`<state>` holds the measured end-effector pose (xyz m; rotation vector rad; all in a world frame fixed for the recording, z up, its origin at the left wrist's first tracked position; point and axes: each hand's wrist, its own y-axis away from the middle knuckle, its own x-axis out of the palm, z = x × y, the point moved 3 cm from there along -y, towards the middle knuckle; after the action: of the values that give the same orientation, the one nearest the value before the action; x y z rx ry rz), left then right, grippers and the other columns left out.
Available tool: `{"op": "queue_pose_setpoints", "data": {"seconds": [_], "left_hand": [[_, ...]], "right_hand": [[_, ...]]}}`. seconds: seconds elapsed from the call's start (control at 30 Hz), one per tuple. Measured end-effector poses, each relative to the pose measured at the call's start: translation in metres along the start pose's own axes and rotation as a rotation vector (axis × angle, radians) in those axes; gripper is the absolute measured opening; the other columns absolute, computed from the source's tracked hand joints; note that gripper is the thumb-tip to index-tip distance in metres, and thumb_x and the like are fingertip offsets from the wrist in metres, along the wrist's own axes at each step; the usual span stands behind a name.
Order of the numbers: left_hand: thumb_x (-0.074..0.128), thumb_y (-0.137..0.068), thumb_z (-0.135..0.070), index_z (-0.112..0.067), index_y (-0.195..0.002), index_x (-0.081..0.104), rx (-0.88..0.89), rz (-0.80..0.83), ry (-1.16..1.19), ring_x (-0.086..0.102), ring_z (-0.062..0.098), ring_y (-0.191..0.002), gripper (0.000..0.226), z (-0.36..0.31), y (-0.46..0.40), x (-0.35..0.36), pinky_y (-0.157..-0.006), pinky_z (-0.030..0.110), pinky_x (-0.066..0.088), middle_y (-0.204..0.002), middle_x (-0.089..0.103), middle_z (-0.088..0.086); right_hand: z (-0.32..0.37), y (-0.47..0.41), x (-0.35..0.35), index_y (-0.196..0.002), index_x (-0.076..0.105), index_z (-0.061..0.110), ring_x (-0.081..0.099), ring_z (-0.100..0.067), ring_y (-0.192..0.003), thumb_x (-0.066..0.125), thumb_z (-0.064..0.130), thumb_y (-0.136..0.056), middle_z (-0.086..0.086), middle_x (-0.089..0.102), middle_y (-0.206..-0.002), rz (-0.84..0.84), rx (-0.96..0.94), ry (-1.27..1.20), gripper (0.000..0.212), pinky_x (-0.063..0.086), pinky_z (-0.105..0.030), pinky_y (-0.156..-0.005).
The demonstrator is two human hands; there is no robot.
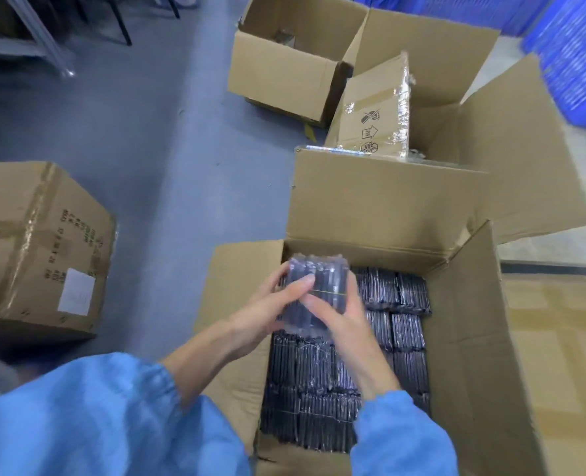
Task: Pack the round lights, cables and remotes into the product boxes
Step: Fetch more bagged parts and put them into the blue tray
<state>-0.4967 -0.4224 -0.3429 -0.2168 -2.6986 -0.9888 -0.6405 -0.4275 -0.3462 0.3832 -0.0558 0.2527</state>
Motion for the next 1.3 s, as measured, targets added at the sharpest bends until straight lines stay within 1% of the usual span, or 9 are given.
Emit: {"op": "queue_pose_setpoints", "data": {"seconds": [0.07, 0.13, 0.27, 0.4, 0.5, 0.6, 1.03, 1.17, 1.3], "left_hand": [[0.080, -0.067, -0.057, -0.022, -0.119, 0.071, 0.039, 0.000, 0.213, 0.067, 0.024, -0.100, 0.063, -0.008, 0.000, -0.003, -0.083, 0.038, 0.055, -0.119, 0.068, 0.010], [0.074, -0.072, -0.052, -0.021, -0.108, 0.076, 0.029, 0.020, 0.355, 0.072, 0.025, -0.091, 0.048, -0.016, 0.004, -0.022, -0.070, 0.042, 0.059, -0.108, 0.073, 0.010], [0.080, -0.059, -0.056, -0.016, -0.102, 0.079, -0.012, 0.048, 0.590, 0.073, 0.027, -0.079, 0.058, -0.025, 0.006, -0.050, -0.062, 0.041, 0.058, -0.099, 0.072, 0.014], [0.093, -0.048, -0.053, -0.013, -0.109, 0.076, -0.030, 0.095, 0.621, 0.072, 0.029, -0.081, 0.075, -0.021, 0.007, -0.057, -0.066, 0.041, 0.058, -0.104, 0.071, 0.017], [0.079, -0.063, -0.058, -0.013, -0.105, 0.077, -0.046, 0.035, 0.601, 0.072, 0.029, -0.082, 0.062, -0.012, 0.005, -0.066, -0.066, 0.041, 0.058, -0.102, 0.071, 0.015], [0.074, -0.066, -0.052, -0.011, -0.105, 0.077, -0.046, -0.008, 0.644, 0.072, 0.030, -0.084, 0.057, -0.009, 0.003, -0.075, -0.066, 0.043, 0.058, -0.102, 0.072, 0.015], [0.072, -0.071, -0.041, -0.014, -0.095, 0.080, 0.021, -0.143, 0.596, 0.073, 0.030, -0.089, 0.037, -0.004, 0.001, -0.093, -0.064, 0.047, 0.060, -0.107, 0.074, 0.014], [0.080, -0.065, -0.036, -0.013, -0.097, 0.080, 0.033, -0.192, 0.525, 0.073, 0.029, -0.094, 0.040, -0.006, 0.000, -0.087, -0.074, 0.053, 0.060, -0.111, 0.073, 0.014], [0.076, -0.072, -0.025, -0.004, -0.113, 0.067, 0.072, -0.235, 0.428, 0.073, 0.017, -0.072, 0.047, -0.009, 0.004, -0.072, -0.058, 0.032, 0.059, -0.087, 0.076, 0.009]], "right_hand": [[0.024, 0.002, 0.036, -0.148, 0.026, 0.030, 0.047, -0.005, -0.131, 0.067, 0.054, -0.078, 0.009, 0.048, -0.143, 0.085, -0.161, 0.272, 0.085, 0.040, -0.031, -0.108], [0.036, -0.004, 0.026, -0.143, 0.045, 0.027, 0.041, -0.001, -0.134, 0.056, 0.062, -0.085, 0.011, 0.046, -0.144, 0.072, -0.267, 0.275, 0.069, 0.036, -0.022, -0.109], [-0.023, -0.028, -0.059, -0.104, 0.068, 0.021, 0.060, -0.003, -0.095, 0.068, 0.035, -0.089, 0.011, 0.067, -0.103, -0.551, -0.057, 0.226, 0.020, 0.048, -0.022, -0.087], [-0.173, -0.027, -0.059, -0.141, 0.041, 0.007, 0.049, -0.025, -0.128, 0.071, 0.051, -0.082, -0.010, 0.049, -0.139, -0.092, 0.714, 0.455, 0.079, 0.038, -0.040, -0.107], [-0.221, -0.023, -0.049, -0.153, 0.013, 0.002, 0.033, -0.030, -0.142, 0.079, 0.053, -0.074, -0.015, 0.030, -0.156, -0.092, 0.816, 0.471, 0.115, 0.030, -0.041, -0.113], [-0.227, -0.027, -0.042, -0.152, 0.013, 0.001, 0.034, -0.030, -0.141, 0.083, 0.052, -0.068, -0.015, 0.030, -0.156, -0.071, 0.832, 0.441, 0.120, 0.030, -0.041, -0.113], [-0.152, 0.005, -0.062, -0.152, 0.020, 0.012, 0.050, -0.042, -0.125, 0.086, 0.026, -0.063, -0.025, 0.045, -0.141, -0.082, 0.633, -0.189, 0.112, 0.035, -0.064, -0.107], [-0.032, 0.015, -0.052, -0.138, 0.045, 0.012, 0.061, -0.041, -0.112, 0.088, 0.033, -0.061, -0.019, 0.064, -0.123, -0.063, 0.279, -0.263, 0.091, 0.055, -0.052, -0.085], [0.081, 0.027, 0.020, -0.109, 0.069, 0.020, 0.067, -0.032, -0.086, 0.082, 0.043, -0.069, -0.005, 0.073, -0.099, 0.196, -0.130, -0.365, 0.048, 0.058, -0.044, -0.073]]}}
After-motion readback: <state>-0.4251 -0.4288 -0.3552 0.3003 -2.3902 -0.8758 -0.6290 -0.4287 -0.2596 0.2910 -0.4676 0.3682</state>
